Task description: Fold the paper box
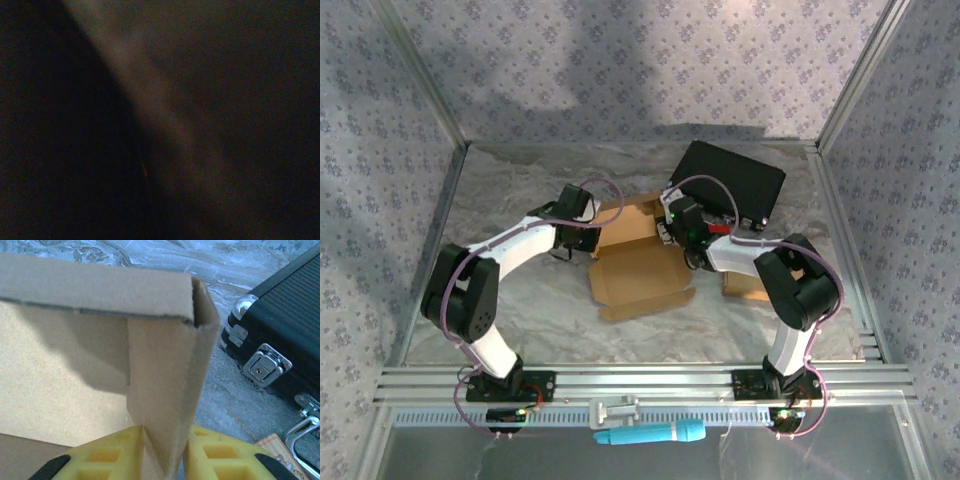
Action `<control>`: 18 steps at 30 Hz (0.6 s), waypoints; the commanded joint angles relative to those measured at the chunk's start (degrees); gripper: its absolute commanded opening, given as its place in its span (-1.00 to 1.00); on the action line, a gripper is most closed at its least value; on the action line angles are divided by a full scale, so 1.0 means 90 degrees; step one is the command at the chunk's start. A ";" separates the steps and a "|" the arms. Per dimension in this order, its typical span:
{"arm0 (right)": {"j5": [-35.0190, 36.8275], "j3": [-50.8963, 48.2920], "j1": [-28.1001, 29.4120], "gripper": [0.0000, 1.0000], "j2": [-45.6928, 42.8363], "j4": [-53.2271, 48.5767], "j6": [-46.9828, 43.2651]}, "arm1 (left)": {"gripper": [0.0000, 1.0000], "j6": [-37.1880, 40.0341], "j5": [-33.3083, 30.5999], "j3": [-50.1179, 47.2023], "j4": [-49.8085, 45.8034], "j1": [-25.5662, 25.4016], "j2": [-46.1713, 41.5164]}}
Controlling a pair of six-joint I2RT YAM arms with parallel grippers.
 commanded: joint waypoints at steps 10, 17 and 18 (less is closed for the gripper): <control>0.0645 0.0628 0.0096 -0.83 0.0261 -0.0614 0.0179 | -1.00 0.0025 0.0110 0.0373 -0.0657 -0.0057 0.0254; 0.3291 0.1994 0.0657 -1.00 0.0831 -0.3246 0.1203 | -1.00 -0.0423 0.0024 0.0568 -0.0790 -0.0068 0.0309; 0.3511 0.2104 0.0731 -1.00 0.0890 -0.3505 0.1448 | -1.00 -0.0474 0.0029 0.0575 -0.0791 -0.0065 0.0318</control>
